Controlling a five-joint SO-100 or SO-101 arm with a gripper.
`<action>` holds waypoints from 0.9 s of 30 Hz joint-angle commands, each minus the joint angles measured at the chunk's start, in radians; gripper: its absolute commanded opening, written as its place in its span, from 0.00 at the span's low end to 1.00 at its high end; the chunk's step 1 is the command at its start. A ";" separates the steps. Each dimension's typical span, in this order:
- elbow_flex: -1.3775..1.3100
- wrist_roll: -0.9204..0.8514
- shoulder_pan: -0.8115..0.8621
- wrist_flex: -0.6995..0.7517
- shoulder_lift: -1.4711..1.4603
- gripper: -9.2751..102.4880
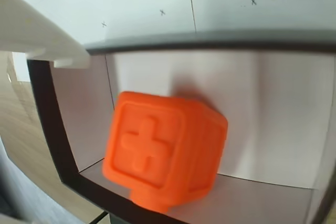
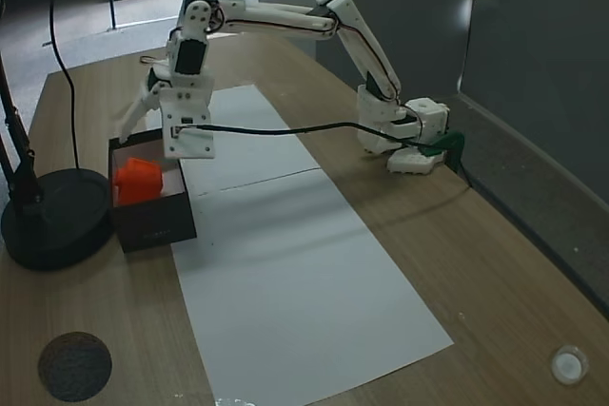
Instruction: Grab a orange square and put it in the box.
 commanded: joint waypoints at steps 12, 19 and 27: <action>-0.166 0.069 -0.221 0.206 0.896 0.10; 0.443 0.064 -0.210 0.183 1.491 0.10; 1.069 0.058 -0.087 0.009 2.010 0.10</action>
